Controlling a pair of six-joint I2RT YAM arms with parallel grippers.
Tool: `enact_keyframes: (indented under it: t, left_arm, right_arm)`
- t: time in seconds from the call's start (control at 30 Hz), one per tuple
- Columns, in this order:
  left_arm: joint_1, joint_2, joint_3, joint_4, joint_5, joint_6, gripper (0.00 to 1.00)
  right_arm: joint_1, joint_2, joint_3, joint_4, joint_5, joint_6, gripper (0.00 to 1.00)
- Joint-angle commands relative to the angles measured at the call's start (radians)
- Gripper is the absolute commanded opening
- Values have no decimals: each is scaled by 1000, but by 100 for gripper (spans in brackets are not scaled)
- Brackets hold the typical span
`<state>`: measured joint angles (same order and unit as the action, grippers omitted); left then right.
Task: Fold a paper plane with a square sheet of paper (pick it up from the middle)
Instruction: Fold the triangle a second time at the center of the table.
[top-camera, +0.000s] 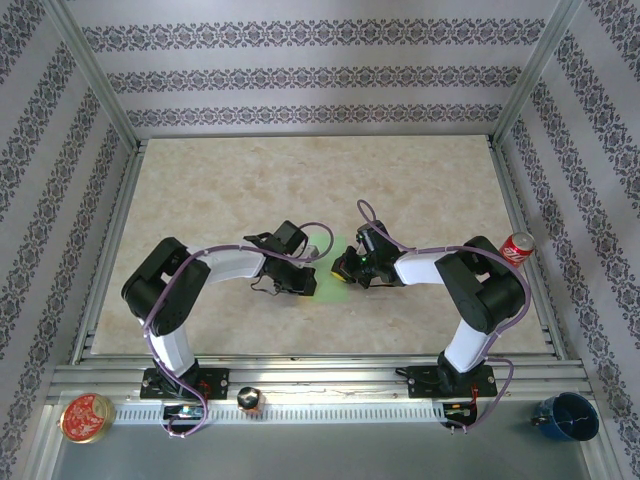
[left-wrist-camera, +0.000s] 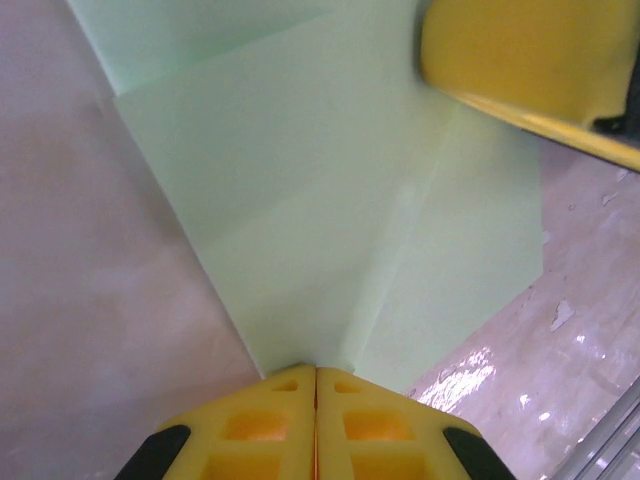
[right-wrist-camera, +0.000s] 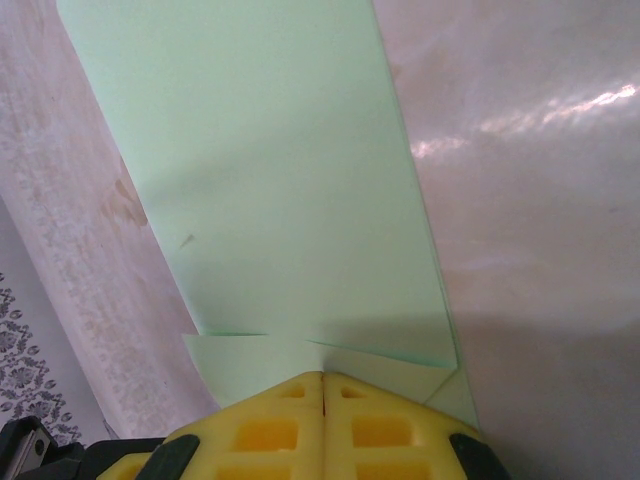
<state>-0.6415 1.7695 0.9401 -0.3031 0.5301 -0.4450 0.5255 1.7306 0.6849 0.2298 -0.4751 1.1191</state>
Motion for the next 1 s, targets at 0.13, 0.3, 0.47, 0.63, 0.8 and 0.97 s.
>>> enact_keyframes:
  t: [0.13,0.3,0.47,0.63,0.8,0.97]
  left_arm:
    - [-9,-73,-41,-84,-34,17,8]
    - [-9,-130,-29,-45,-58,-23,6]
    - [-10,-132,-12,35,-5,-76,5]
    - [-18,-78,9,134,106,-141,5]
    - [-32,-34,23,157,117,-163,6]
    - [-32,24,33,141,113,-160,6]
  right_arm:
    - [-10,35,-31,-69,36,-16,0]
    - [-10,35,-31,-66,35,-13,0]
    - [-10,32,-30,-70,35,-13,0]
    - [-10,29,-29,-73,35,-14,0]
    - [-10,27,-30,-73,36,-15,0]
    - [-10,29,-28,-73,35,-15,0]
